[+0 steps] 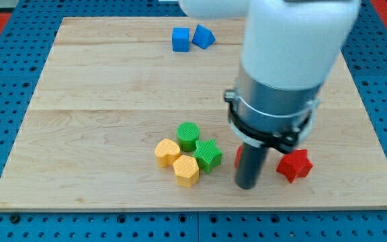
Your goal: Place red circle to the bottom of the blue cube
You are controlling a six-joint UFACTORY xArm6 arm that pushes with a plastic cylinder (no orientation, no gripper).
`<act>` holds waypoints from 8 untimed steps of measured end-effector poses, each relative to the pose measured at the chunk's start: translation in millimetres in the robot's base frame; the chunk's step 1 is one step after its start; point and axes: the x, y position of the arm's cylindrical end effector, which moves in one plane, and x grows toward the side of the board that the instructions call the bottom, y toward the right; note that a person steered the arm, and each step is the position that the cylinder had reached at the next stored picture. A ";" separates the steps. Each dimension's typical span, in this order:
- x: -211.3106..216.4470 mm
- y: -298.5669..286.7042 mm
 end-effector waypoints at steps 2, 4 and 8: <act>-27.4 22.2; -32.7 80.1; -104.6 64.2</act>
